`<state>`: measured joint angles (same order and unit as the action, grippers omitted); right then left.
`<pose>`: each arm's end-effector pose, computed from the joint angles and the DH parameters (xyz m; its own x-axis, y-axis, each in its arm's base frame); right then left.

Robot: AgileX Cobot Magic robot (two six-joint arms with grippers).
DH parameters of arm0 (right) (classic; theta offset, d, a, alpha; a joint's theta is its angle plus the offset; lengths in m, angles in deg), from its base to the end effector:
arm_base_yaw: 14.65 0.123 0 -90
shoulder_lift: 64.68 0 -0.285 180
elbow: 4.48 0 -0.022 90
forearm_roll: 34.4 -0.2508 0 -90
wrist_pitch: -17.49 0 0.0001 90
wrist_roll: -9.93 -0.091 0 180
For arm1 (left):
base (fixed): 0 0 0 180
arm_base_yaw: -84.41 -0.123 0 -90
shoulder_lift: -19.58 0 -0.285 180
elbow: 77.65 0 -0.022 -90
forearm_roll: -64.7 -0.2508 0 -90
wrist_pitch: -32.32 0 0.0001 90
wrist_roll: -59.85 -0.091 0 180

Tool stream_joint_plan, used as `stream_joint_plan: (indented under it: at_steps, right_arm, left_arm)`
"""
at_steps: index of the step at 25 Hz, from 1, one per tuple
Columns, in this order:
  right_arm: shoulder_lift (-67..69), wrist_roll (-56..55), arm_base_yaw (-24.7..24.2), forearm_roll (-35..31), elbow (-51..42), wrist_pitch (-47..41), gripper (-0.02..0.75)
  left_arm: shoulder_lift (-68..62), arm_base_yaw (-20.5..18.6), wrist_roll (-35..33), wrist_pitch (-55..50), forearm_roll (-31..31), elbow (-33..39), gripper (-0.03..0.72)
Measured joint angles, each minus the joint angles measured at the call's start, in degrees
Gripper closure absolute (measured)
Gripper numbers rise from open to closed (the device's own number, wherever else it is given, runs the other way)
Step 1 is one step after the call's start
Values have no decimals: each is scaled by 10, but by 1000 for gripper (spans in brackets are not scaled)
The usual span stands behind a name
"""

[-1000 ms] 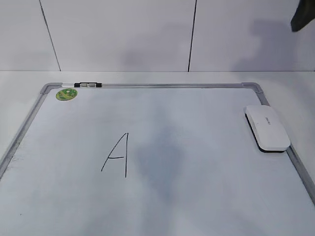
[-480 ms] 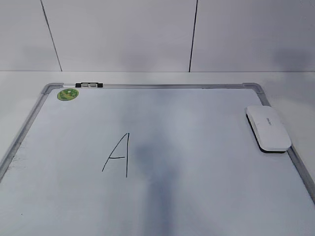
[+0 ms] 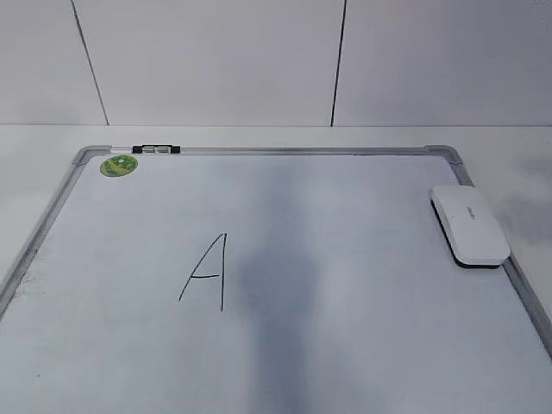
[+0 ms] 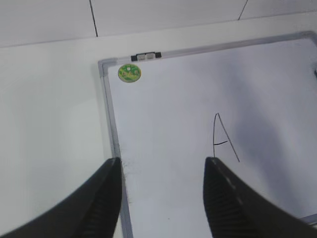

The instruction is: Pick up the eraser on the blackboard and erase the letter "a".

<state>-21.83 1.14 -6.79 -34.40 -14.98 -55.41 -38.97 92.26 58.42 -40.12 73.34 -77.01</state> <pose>0.0520 0.0072 0.4303 -0.5998 0.0715 -0.7970 -0.0456 0.9913 0.1232 0.1200 -0.0297 0.4538 -0.6605 0.0702 -0.7475 0.2278 0.9674 -0.1104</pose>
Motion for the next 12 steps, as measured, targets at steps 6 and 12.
stream_joint_plan:
  at_steps: [6, 12]
  right_arm:
    - [-77, 0, 1, 0, -12, 0, 125]
    - [-158, 0, 1, 0, -67, -1, 138]
  left_arm:
    - [89, 7, 0, -3, 30, 31, 286]
    - [177, 9, 0, -6, 33, 107, 286]
